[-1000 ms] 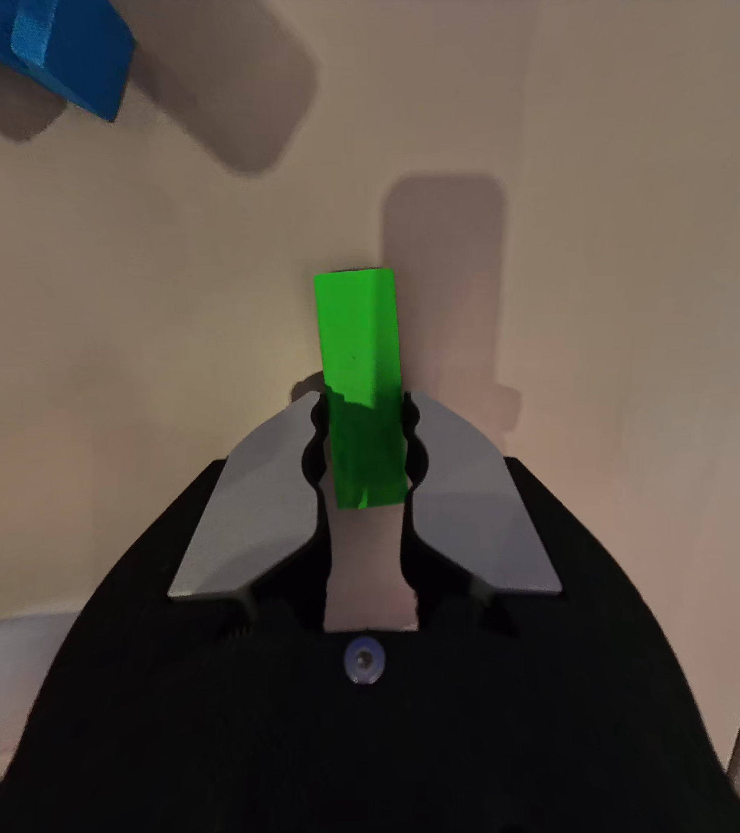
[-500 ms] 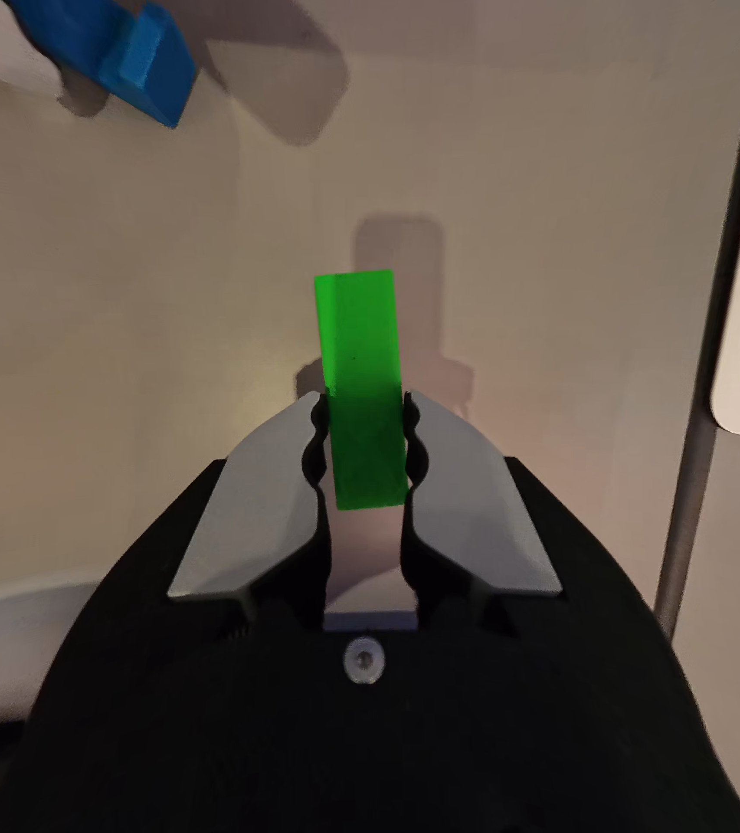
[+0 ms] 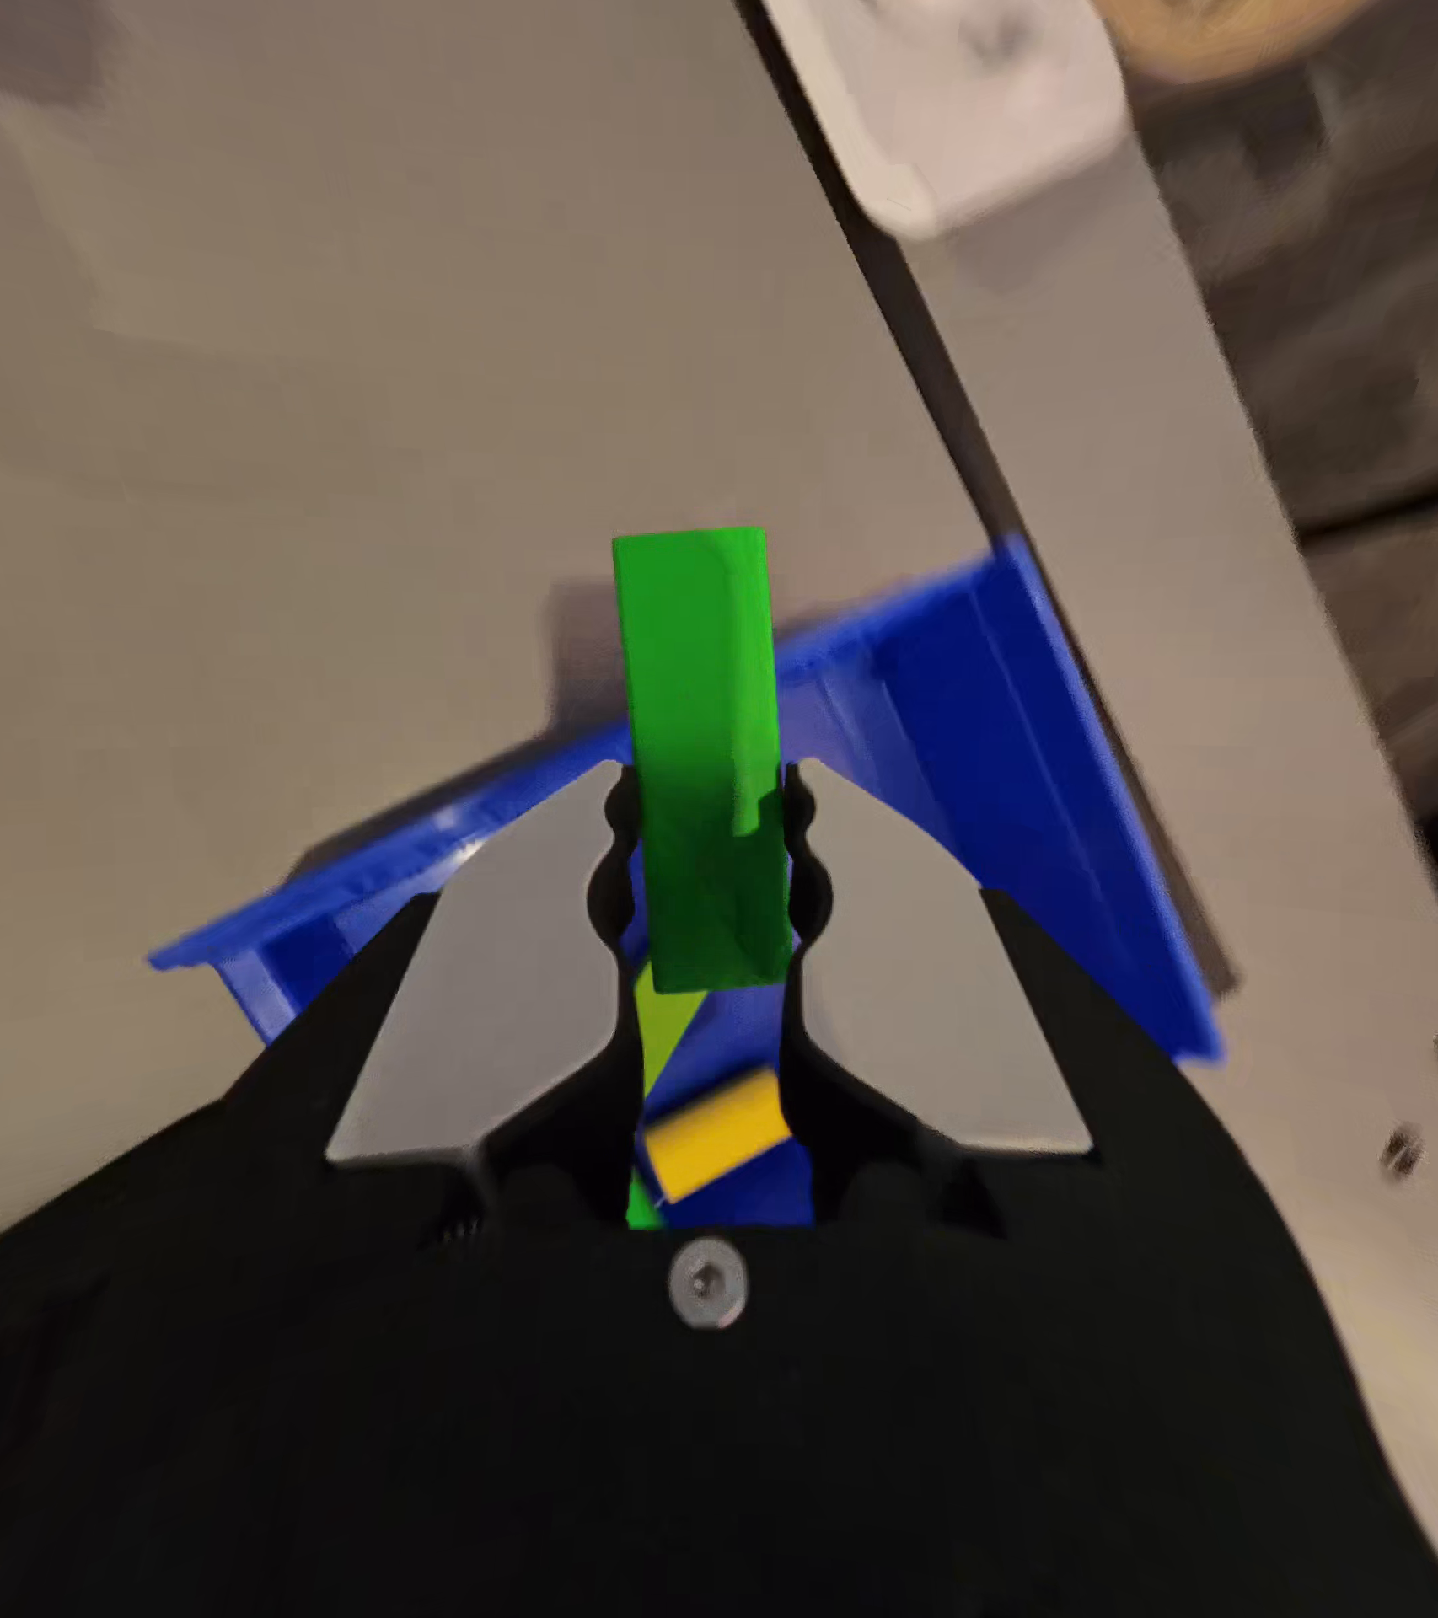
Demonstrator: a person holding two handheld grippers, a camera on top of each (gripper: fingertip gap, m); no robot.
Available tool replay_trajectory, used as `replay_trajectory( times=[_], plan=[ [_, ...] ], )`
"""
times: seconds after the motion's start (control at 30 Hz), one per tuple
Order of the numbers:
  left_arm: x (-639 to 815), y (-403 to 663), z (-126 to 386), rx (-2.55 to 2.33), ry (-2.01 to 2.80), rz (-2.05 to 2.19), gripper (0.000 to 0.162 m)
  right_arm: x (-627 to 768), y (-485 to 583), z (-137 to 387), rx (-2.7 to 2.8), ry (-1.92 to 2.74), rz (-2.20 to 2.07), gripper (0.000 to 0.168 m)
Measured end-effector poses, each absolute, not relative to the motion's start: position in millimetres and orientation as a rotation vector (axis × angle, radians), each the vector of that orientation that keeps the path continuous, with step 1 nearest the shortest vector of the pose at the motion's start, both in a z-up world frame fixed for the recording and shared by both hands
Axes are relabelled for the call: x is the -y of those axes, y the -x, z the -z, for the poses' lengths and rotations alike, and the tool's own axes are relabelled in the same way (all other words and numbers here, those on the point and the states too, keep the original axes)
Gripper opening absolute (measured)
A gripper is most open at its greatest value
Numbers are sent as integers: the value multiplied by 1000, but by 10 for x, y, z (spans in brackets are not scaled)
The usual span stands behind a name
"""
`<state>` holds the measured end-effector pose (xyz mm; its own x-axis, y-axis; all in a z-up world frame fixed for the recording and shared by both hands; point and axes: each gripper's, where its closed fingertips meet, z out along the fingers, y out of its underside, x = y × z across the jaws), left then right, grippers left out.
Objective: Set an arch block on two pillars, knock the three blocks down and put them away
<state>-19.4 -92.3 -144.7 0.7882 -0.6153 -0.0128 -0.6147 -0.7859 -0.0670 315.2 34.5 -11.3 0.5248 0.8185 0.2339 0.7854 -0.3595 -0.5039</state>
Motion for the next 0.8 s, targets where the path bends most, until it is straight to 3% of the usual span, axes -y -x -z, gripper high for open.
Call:
replay_trajectory(
  times=[0.27,0.43,0.57,0.7,0.8],
  plan=[
    [953,-325,495,-1160,2649,168,32,-437,-4019,1270,821,2641,-75,34],
    [955,-769,-60,-1346,2454,179,32,-471,-4195,1390,687,2662,-28,42],
    [843,-1166,-328,-1533,2217,64,32,-364,-3914,811,634,2427,-221,42],
    [772,-1610,-369,-1656,2104,47,32,258,-2935,-339,780,1877,-817,50],
    [774,-1877,-352,-1728,2067,69,32,831,-2585,-677,1121,1521,-801,51]
  ],
)
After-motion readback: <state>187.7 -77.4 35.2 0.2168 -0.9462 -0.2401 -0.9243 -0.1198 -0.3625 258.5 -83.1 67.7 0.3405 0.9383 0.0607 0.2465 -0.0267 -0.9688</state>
